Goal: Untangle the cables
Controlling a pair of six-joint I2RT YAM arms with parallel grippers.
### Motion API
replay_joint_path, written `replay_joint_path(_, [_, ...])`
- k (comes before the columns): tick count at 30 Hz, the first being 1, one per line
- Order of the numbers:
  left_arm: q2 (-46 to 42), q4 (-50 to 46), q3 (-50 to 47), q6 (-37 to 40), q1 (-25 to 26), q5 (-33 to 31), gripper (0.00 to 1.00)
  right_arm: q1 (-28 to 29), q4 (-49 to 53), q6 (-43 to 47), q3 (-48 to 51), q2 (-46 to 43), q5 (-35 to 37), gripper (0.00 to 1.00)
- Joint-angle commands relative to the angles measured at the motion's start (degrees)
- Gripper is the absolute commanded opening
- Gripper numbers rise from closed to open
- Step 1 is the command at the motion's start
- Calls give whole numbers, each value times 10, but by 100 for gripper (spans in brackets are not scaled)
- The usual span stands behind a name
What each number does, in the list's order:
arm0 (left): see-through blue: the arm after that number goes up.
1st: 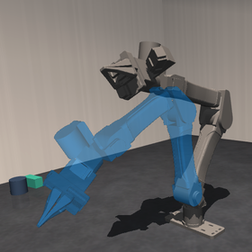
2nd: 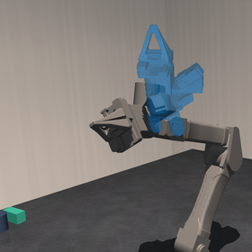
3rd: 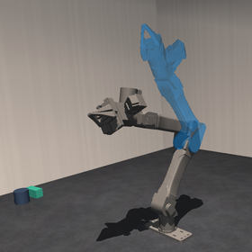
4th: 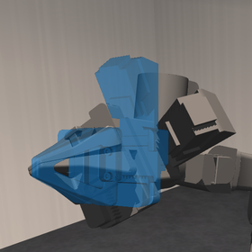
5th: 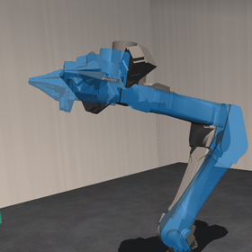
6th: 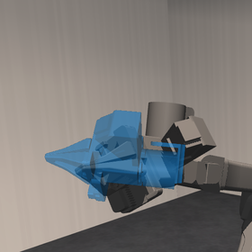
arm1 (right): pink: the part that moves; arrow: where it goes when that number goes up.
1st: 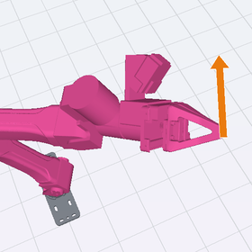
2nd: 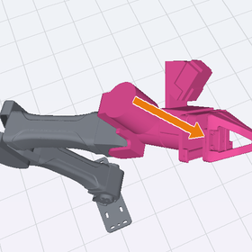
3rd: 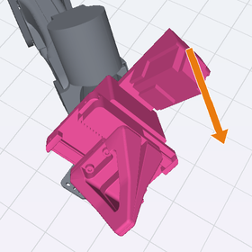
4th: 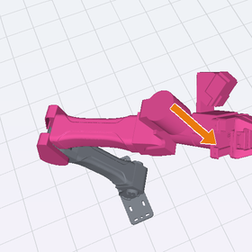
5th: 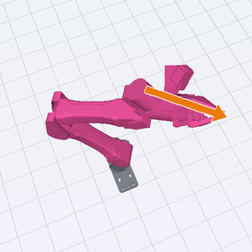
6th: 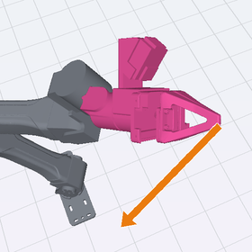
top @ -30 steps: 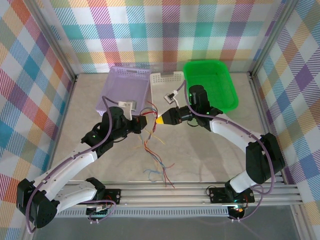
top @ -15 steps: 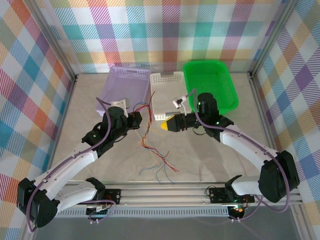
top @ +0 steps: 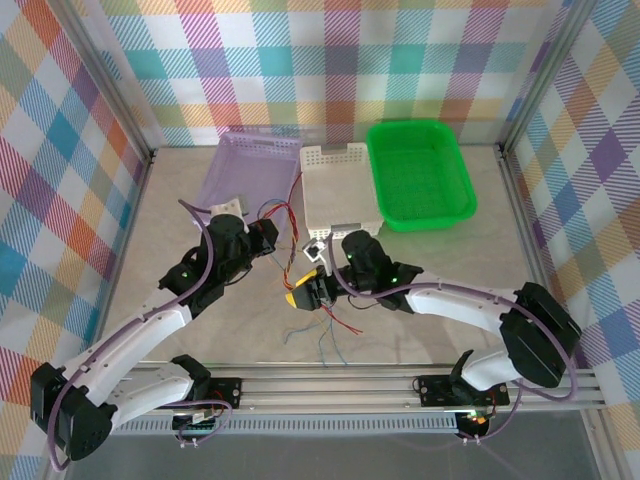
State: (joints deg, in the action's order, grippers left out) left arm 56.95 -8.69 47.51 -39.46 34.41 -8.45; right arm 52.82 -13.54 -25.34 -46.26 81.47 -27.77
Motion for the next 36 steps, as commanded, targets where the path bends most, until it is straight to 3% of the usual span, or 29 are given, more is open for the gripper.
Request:
replay_joint_path(1, [-18, 16, -3, -13, 5, -17, 0, 17, -27, 32, -7, 12, 104, 67])
replay_joint_path(9, [-16, 24, -7, -24, 7, -18, 0, 69, -4, 89, -34, 40, 271, 67])
replay_joint_path(14, [-24, 15, -2, -21, 9, -23, 0, 86, 18, 109, -50, 66, 306, 64])
replay_joint_path(16, [-31, 9, 0, -17, 9, -26, 0, 87, 19, 105, -46, 69, 314, 57])
replay_joint_path(23, [-58, -39, 5, 17, 9, -52, 0, 86, 71, 105, -22, 24, 398, 11])
replay_joint_path(26, [-66, -59, 4, 33, 9, -56, 0, 84, 93, 121, -12, -5, 416, 0])
replay_joint_path(36, [-43, -179, 34, 107, 9, -59, 0, 45, 195, 148, -9, -122, 437, 0])
